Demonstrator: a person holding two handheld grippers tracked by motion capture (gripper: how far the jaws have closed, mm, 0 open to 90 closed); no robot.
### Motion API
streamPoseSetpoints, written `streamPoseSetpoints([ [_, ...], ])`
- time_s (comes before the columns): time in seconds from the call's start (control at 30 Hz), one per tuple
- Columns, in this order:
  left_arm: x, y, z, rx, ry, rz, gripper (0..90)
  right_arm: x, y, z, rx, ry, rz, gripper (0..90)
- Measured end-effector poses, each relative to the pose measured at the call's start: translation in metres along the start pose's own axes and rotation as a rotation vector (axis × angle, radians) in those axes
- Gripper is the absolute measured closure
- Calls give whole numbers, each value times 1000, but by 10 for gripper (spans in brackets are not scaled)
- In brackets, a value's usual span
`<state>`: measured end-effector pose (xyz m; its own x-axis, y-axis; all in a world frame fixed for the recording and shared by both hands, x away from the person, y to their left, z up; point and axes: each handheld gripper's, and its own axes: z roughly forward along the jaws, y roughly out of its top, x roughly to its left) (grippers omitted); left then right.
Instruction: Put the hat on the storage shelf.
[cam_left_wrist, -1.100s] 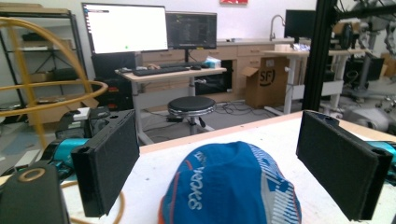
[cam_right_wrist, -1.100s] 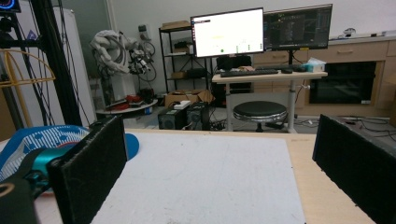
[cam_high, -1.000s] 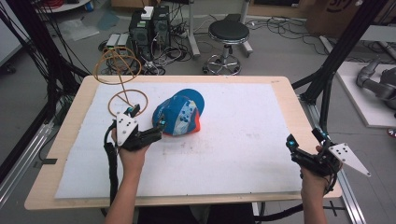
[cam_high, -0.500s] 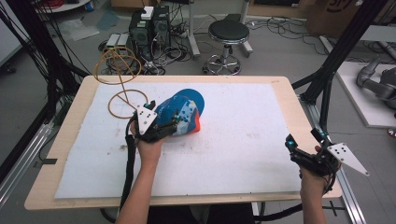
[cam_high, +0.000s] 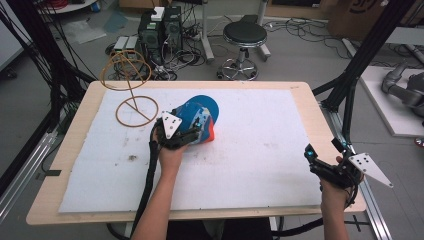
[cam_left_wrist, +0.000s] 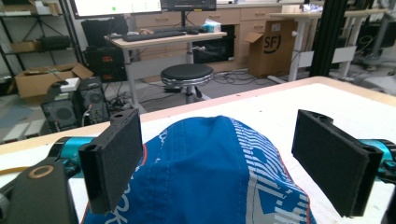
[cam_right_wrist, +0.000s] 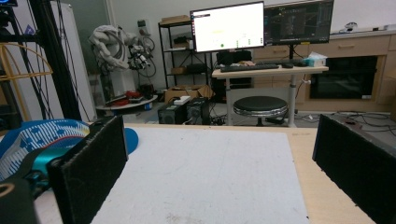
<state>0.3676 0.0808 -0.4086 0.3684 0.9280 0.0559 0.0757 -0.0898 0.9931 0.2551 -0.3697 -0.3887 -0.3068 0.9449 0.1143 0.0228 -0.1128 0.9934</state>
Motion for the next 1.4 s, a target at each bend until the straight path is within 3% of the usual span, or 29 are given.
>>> streamPoseSetpoints([
  [0.17,1,-4,5,31,15,9,183,1,0,0,-1,-1,3,30],
  [0.23,3,-6,8,46,18,-16,183,0,0,0,-5,0,-4,29],
  [0.67,4,-17,19,100,5,-60,217,1,-1,1,1,3,-2,30],
  [0.9,2,-23,22,134,8,-75,331,1,-1,1,0,3,-12,29],
  [0.93,2,-24,22,137,-6,-80,353,1,-1,1,-1,3,-13,29],
  [1.0,0,-24,22,150,20,-75,443,1,-1,1,0,3,-10,29],
  [1.17,0,-27,23,170,33,-102,564,1,-1,1,-2,6,-9,29],
  [1.4,0,-27,22,172,-22,-127,766,2,-2,2,2,8,-9,29],
])
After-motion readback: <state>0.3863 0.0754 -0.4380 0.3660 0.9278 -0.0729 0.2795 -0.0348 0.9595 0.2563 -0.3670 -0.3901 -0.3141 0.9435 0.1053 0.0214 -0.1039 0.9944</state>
